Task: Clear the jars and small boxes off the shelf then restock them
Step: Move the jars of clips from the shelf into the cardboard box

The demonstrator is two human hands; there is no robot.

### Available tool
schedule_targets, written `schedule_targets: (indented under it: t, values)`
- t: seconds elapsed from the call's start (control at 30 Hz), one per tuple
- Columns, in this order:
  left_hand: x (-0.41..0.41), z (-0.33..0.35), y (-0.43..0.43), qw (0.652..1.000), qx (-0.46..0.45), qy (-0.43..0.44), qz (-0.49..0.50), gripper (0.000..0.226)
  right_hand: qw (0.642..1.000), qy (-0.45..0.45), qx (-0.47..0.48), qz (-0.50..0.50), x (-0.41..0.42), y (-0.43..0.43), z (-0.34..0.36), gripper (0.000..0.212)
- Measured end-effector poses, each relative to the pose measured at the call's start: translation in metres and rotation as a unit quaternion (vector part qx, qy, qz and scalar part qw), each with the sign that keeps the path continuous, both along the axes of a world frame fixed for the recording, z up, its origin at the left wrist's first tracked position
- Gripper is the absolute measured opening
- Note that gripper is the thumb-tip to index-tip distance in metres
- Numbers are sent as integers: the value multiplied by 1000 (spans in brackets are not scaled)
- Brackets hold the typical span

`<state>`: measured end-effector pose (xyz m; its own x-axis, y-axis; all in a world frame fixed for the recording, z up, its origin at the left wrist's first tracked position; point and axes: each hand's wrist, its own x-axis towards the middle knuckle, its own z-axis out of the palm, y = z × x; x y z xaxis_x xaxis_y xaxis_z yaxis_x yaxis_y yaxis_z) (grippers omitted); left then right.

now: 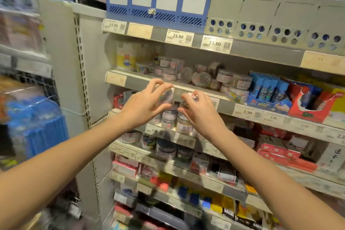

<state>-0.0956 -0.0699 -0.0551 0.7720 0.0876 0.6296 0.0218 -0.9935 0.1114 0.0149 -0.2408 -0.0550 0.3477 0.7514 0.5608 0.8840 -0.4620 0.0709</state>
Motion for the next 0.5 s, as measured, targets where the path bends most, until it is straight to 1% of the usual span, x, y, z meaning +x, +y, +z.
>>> schedule_targets:
  t: [0.17, 0.23, 0.3, 0.4, 0.5]
  values:
    - [-93, -34, 30, 995, -26, 67, 76, 56, 998, -16, -52, 27, -55, 48, -34, 56]
    - [-134, -47, 43, 989, -36, 86, 116, 57, 994, -30, -86, 58, -81, 72, -45, 54]
    - [-172, -59, 55, 981, -44, 91, 164, 58, 990, -29, -95, 99, -106, 95, -54, 51]
    - [-227, -71, 69, 965, -53, 109, 231, 60, 981, -38, -110, 158, -148, 130, -64, 54]
    - [-280, -80, 85, 944, -89, 125, 293, 65, 965, -61, -133, 219, -189, 164, -74, 57]
